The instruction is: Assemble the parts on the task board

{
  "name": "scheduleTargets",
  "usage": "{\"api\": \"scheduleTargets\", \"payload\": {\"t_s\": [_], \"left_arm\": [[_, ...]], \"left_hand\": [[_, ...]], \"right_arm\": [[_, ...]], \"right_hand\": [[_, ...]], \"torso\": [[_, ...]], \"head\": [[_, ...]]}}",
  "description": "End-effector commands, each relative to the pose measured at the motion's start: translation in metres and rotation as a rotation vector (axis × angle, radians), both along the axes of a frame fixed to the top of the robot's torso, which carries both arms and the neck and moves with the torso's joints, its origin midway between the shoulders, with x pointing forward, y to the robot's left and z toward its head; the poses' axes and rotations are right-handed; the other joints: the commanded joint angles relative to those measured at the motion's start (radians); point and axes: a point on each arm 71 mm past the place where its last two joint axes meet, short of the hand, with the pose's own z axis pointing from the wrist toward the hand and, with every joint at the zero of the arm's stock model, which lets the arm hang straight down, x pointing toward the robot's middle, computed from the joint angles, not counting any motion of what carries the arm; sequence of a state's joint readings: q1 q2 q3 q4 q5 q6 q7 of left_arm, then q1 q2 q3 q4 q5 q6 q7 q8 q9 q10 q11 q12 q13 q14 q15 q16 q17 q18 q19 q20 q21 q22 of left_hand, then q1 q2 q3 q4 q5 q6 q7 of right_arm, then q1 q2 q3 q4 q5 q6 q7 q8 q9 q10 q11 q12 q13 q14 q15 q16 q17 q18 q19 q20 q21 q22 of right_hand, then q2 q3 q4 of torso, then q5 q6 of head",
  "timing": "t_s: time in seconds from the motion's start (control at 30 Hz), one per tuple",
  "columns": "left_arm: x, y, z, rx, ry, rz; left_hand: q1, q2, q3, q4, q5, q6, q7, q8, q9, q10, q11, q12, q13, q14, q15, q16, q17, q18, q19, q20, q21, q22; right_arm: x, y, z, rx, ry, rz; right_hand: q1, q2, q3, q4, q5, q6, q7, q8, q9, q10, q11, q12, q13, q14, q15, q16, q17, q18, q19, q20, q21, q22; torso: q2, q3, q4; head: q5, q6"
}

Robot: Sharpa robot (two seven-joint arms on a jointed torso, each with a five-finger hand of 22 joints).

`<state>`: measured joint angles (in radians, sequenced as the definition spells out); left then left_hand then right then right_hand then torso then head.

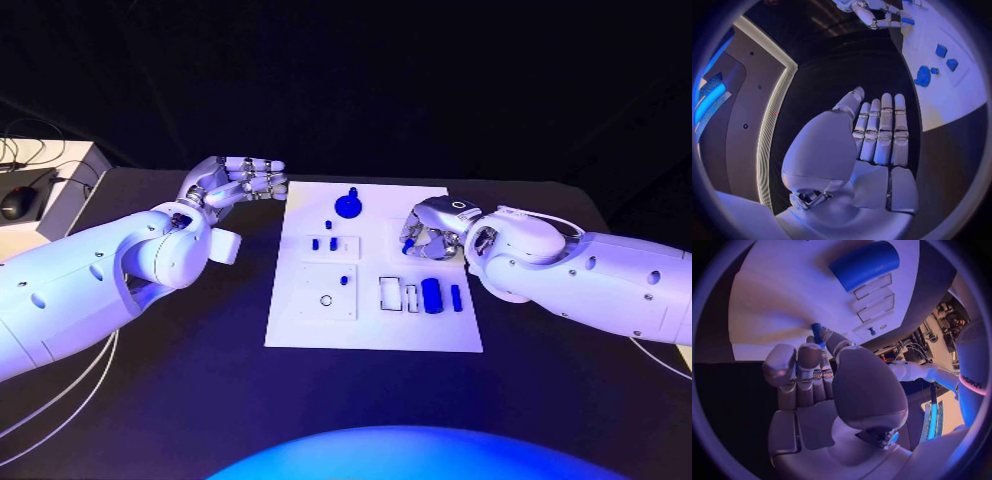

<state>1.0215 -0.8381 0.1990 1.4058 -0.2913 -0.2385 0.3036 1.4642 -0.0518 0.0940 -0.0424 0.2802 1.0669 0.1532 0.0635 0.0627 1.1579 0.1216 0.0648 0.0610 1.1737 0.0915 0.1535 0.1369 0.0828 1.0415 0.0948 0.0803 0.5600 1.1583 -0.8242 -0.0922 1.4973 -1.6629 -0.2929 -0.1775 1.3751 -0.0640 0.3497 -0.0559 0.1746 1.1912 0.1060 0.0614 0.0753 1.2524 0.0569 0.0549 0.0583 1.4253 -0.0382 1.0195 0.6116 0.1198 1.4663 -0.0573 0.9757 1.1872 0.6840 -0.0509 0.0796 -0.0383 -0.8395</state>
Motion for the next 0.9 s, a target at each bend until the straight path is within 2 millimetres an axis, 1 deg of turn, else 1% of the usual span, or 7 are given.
{"api": "scheduleTargets", "payload": {"t_s": [0.03,0.13,0.23,0.27,0.67,0.87,0.9], "left_arm": [[-0.001,-0.002,0.001,-0.002,-0.004,-0.014],[-0.001,-0.002,0.001,-0.002,-0.004,-0.014],[-0.001,-0.002,0.001,-0.002,-0.003,-0.014],[-0.001,-0.002,0.001,-0.002,-0.003,-0.014],[0.0,-0.002,0.0,-0.002,-0.002,-0.014],[0.001,-0.001,0.0,-0.001,0.0,-0.012],[0.001,-0.001,0.0,0.0,0.001,-0.011]], "left_hand": [[-0.008,0.0,0.0,0.003,0.002,0.002,0.005,0.001,0.0,-0.004,0.0,-0.002,-0.001,-0.009,-0.001,-0.004,0.0,-0.004,-0.002,0.005,-0.004,-0.001],[-0.008,0.0,0.0,0.003,0.002,0.002,0.005,0.001,0.0,-0.004,0.0,-0.002,-0.001,-0.009,-0.001,-0.004,0.0,-0.004,-0.002,0.005,-0.004,-0.001],[-0.008,0.0,0.0,0.003,0.002,0.002,0.005,0.001,0.0,-0.004,0.0,-0.002,-0.001,-0.009,-0.001,-0.004,0.0,-0.004,-0.002,0.005,-0.004,-0.001],[-0.008,0.0,0.0,0.003,0.002,0.002,0.005,0.001,0.0,-0.004,0.0,-0.002,-0.001,-0.009,-0.001,-0.004,0.0,-0.004,-0.002,0.005,-0.004,-0.001],[-0.007,0.001,0.001,0.004,0.002,0.002,0.005,0.001,0.0,-0.003,0.0,-0.002,-0.001,-0.009,-0.001,-0.004,0.0,-0.004,-0.002,0.004,-0.004,-0.001],[-0.007,0.001,0.001,0.004,0.002,0.002,0.005,0.001,0.0,-0.003,0.0,-0.002,-0.001,-0.009,-0.001,-0.004,0.0,-0.004,-0.002,0.004,-0.004,-0.001],[-0.007,0.001,0.001,0.004,0.002,0.002,0.005,0.001,0.0,-0.003,0.0,-0.002,-0.001,-0.009,-0.001,-0.004,0.0,-0.004,-0.002,0.004,-0.004,-0.001]], "right_arm": [[-0.001,0.0,0.0,-0.021,-0.027,-0.001],[-0.001,0.0,0.001,-0.015,-0.043,-0.003],[-0.001,0.001,0.002,-0.005,-0.057,-0.007],[-0.002,0.001,0.003,0.001,-0.062,-0.009],[-0.007,-0.002,0.01,0.098,-0.044,-0.051],[-0.01,-0.002,0.028,0.154,-0.023,-0.065],[-0.011,-0.002,0.03,0.161,-0.021,-0.064]], "right_hand": [[0.01,0.048,0.041,-0.015,-0.05,0.007,-0.005,0.006,0.008,0.015,-0.011,0.007,0.004,0.001,-0.009,0.007,0.007,-0.009,0.062,-0.011,0.013,0.012],[0.001,0.052,0.067,-0.026,-0.085,0.011,-0.009,0.007,0.013,0.02,-0.015,0.007,0.004,0.0,-0.014,0.012,0.013,-0.014,0.061,-0.015,0.023,0.025],[-0.001,0.055,0.08,-0.033,-0.118,0.012,-0.01,0.007,0.016,0.023,-0.016,0.007,0.005,0.0,-0.015,0.015,0.016,-0.017,0.061,-0.017,0.025,0.031],[-0.002,0.055,0.082,-0.033,-0.121,0.013,-0.009,0.007,0.016,0.024,-0.016,0.007,0.004,0.0,-0.015,0.016,0.016,-0.018,0.061,-0.018,0.025,0.032],[-0.004,0.049,0.089,-0.037,-0.122,0.02,-0.006,0.006,0.023,0.038,-0.015,0.007,0.004,0.001,-0.01,-0.002,0.006,-0.013,0.062,-0.015,0.001,0.031],[-0.004,0.049,0.091,-0.038,-0.121,0.02,-0.006,0.006,0.024,0.038,-0.015,0.007,0.004,0.001,-0.01,-0.003,0.005,-0.012,0.062,-0.014,0.0,0.032],[-0.005,0.048,0.091,-0.04,-0.121,0.02,-0.005,0.006,0.024,0.038,-0.015,0.007,0.004,0.002,-0.01,-0.004,0.004,-0.011,0.062,-0.014,-0.001,0.034]], "torso": [[0.0,0.0003,-0.0004],[0.0,-0.0001,-0.0003],[0.0,0.0,0.0001],[0.0,0.0,0.0001],[-0.001,-0.0007,-0.0002],[-0.003,-0.0015,-0.0004],[-0.003,-0.0009,-0.0003]], "head": [[0.0,0.0],[0.0,-0.002],[0.0,-0.002],[0.0,-0.002],[0.003,0.0],[0.007,-0.001],[0.008,-0.001]]}}
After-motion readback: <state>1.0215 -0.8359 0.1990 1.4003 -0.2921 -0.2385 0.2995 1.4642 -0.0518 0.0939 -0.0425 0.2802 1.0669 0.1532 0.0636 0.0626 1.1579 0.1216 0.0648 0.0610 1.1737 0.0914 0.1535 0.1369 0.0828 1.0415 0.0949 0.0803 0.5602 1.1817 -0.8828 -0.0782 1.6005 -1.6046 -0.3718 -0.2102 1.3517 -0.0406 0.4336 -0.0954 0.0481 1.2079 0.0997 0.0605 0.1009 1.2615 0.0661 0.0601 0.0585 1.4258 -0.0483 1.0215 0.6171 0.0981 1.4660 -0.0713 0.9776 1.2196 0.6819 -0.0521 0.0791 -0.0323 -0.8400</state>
